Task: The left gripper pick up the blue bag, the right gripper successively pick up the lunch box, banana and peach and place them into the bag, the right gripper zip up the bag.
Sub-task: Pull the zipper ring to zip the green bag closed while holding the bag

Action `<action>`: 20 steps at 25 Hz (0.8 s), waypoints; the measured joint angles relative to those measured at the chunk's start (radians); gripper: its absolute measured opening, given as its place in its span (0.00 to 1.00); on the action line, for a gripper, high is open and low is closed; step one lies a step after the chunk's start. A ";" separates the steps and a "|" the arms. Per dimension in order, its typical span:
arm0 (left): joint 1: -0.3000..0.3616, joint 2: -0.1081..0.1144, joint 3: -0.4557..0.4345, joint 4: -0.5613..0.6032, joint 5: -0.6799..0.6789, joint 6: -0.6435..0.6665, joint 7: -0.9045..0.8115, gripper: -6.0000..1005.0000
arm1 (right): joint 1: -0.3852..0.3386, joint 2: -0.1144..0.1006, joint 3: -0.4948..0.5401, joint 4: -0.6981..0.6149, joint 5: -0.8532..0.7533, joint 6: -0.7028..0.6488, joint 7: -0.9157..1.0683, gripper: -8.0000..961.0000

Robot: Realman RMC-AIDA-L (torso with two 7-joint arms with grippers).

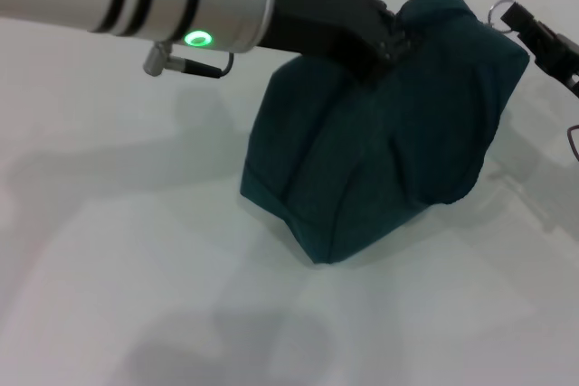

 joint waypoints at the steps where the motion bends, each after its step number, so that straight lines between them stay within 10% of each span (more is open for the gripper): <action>1: 0.003 0.000 -0.015 0.001 -0.022 0.005 0.012 0.05 | 0.000 0.000 -0.001 0.000 0.000 0.015 0.000 0.01; 20: 0.023 -0.004 -0.102 -0.183 -0.154 -0.066 0.184 0.05 | -0.039 -0.002 -0.001 -0.034 -0.002 -0.033 -0.002 0.09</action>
